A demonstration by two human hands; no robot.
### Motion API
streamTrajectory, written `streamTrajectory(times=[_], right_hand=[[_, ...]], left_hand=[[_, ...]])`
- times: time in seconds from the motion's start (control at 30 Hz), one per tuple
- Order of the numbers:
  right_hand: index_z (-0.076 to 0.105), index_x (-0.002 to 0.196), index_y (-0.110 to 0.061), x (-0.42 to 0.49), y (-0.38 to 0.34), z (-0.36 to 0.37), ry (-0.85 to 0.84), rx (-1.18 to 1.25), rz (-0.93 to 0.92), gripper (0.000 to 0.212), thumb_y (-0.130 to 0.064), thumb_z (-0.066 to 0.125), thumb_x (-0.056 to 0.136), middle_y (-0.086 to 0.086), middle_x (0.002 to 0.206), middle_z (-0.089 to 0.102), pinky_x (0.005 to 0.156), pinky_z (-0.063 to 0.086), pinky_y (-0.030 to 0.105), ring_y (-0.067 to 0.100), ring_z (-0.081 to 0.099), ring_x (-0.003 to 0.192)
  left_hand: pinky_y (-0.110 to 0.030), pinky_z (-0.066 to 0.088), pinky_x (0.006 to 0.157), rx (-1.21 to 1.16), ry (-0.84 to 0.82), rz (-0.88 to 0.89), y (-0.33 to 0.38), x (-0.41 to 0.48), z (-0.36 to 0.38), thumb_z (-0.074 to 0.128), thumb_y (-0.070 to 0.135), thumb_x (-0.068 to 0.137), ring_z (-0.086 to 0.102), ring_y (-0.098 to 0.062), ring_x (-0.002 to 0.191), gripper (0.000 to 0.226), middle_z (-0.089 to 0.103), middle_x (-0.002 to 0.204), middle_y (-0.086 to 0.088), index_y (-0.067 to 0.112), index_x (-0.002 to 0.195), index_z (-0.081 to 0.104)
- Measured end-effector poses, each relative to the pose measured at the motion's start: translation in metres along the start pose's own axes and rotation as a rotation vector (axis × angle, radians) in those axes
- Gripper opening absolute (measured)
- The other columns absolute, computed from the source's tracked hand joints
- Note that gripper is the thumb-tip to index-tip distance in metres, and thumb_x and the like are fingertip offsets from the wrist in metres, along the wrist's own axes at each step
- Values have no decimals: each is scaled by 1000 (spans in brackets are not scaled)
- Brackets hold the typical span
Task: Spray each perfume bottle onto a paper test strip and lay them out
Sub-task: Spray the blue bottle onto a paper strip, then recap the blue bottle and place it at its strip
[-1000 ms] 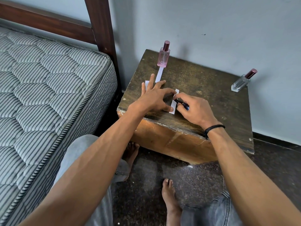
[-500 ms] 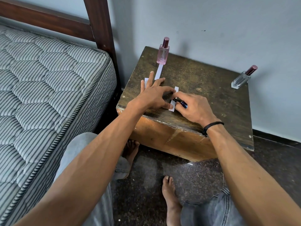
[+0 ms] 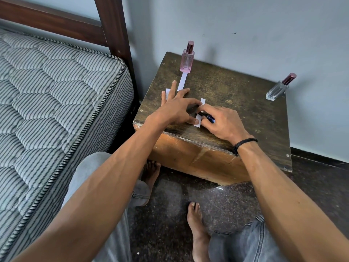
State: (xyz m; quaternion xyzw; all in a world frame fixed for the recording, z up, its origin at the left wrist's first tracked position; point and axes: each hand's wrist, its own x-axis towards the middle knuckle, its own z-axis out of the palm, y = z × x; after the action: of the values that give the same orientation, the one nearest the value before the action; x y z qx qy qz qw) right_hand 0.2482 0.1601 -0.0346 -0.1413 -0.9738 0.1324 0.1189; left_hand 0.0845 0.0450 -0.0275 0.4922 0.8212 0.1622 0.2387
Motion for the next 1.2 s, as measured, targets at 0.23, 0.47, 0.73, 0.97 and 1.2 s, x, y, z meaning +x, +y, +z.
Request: streamTrajectory(times=[0.23,0.47,0.73,0.97,1.2], right_hand=[[64,123,-37,4,13,0,-26,198,181,26,-28,60,99,-12,67,52,63,40,31,14,52,63],[64,127,-38,6,21,-7,-71,351,219,26,-30,59,103,-11,69,47,66,39,29,6,47,63],[58,132,-42,9,29,-10,-16,457,254,28,-33,54,106,-9,85,53,76,42,32,18,54,78],[51,136,-44,11,34,-12,-17,451,251,32,-32,53,106,-10,87,48,81,46,36,14,51,79],[48,139,-40,12,28,-13,-17,454,261,34,-31,52,107,-14,97,52,89,43,33,2,55,90]], left_hand=[[-60,-16,117,15,1,5,1,-1,-2,77,51,78,-31,-28,147,68,8,166,4,47,140,47],[-63,-13,117,10,4,27,-1,-2,-4,78,49,78,-30,-29,148,67,10,166,3,47,139,49],[-61,-11,117,-59,76,46,0,-3,-17,79,38,81,-21,-28,151,55,20,164,1,42,132,58],[-39,18,120,-50,289,18,0,-4,-32,83,27,77,23,-26,145,39,56,133,-3,25,115,74],[-31,35,102,-15,292,10,1,-8,-27,80,24,81,37,-24,126,27,65,111,1,23,108,77]])
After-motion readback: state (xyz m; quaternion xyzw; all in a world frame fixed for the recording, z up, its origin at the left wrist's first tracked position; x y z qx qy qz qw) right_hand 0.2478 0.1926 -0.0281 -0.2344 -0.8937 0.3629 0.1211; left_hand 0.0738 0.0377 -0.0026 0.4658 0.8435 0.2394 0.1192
